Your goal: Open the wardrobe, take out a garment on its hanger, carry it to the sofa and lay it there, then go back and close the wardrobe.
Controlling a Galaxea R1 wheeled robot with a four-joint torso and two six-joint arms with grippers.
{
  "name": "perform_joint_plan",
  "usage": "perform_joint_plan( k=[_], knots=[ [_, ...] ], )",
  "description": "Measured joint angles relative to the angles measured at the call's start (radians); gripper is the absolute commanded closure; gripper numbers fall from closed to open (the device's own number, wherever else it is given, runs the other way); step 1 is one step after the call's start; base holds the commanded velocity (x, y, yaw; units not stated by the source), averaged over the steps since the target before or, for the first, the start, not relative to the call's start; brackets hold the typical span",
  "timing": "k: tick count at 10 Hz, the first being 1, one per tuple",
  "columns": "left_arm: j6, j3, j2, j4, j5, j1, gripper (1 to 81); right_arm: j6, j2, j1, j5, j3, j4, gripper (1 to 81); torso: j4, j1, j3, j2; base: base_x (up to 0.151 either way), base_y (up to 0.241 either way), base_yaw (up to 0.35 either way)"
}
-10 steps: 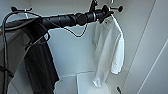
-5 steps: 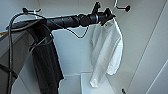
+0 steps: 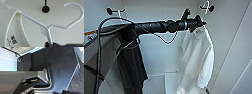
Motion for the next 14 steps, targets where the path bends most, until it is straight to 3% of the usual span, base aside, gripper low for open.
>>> perform_joint_plan(
  k=[6, 14],
  knots=[
    [0.008, 0.027, -0.045, 0.0, 0.001, 0.031, 81.1, 0.0, 0.0, 0.0, 0.0, 0.0, 0.0, 1.0, 0.0, 0.0, 0.0, 0.0, 0.0, 0.0, 0.0],
    [0.014, 0.056, -0.052, 0.001, -0.005, 0.039, 81.1, 0.0, 0.0, 0.002, 0.004, -0.001, 0.0, 1.0, 0.0, 0.001, -0.001, 0.001, -0.106, 0.0, 0.0]
  ],
)
